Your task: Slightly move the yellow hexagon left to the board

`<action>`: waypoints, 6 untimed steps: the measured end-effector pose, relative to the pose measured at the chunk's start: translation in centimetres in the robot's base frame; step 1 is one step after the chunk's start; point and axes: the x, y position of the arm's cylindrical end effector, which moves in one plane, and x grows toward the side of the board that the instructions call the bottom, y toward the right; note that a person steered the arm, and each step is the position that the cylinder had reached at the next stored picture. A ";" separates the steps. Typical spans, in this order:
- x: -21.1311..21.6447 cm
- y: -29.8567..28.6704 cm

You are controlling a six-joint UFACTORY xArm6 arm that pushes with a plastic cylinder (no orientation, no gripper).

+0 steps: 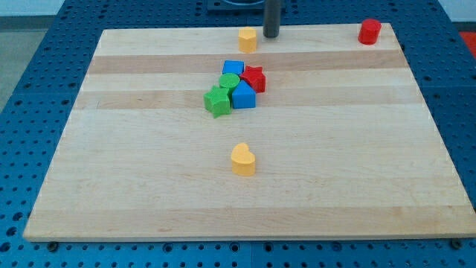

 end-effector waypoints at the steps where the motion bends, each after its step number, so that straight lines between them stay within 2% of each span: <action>1: 2.3 -3.4; 2: 5.3 -5.4; 6: 1.8 -12.7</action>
